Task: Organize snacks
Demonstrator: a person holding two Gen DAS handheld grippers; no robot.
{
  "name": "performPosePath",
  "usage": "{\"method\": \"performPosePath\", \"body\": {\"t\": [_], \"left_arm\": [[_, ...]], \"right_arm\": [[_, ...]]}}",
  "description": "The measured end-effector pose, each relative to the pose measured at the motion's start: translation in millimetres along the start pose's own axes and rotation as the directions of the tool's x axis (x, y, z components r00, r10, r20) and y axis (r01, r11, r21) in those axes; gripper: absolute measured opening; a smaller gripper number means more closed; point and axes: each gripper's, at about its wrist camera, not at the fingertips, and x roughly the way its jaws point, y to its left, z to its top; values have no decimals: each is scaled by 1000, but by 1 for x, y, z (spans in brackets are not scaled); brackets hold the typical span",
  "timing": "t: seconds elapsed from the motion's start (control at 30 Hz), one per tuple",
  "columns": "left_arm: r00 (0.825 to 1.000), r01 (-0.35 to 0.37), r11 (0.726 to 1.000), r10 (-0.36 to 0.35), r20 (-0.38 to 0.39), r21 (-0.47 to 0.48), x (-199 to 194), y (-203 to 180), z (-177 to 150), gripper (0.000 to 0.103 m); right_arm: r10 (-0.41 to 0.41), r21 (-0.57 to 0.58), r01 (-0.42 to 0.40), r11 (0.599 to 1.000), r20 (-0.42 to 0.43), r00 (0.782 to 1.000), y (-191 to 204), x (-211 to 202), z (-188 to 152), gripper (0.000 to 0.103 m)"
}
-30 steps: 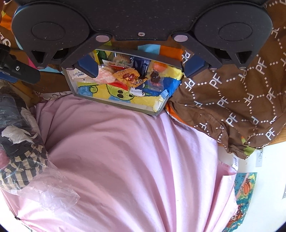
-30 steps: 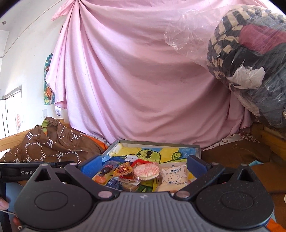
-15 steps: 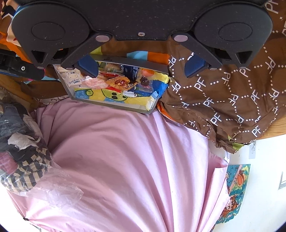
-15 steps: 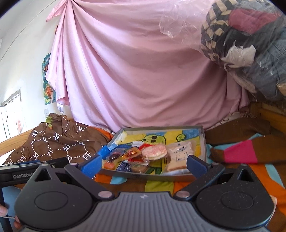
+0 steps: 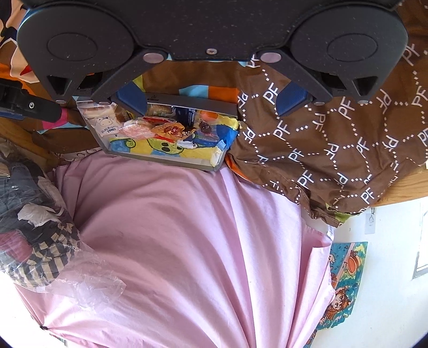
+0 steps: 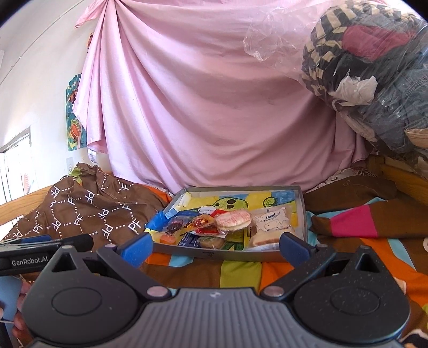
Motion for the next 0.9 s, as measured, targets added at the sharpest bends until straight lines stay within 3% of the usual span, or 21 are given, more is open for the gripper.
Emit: {"method": "performPosePath", "body": {"t": [0.6, 0.9], "left_arm": [[998, -9, 999, 11, -65, 43, -20, 13, -39, 102], [993, 26, 998, -20, -117, 51, -23, 13, -56, 102]], "right_arm": [[-66, -7, 66, 998, -39, 997, 19, -20, -36, 103], [-113, 6, 113, 994, -70, 991, 22, -27, -57, 103]]}}
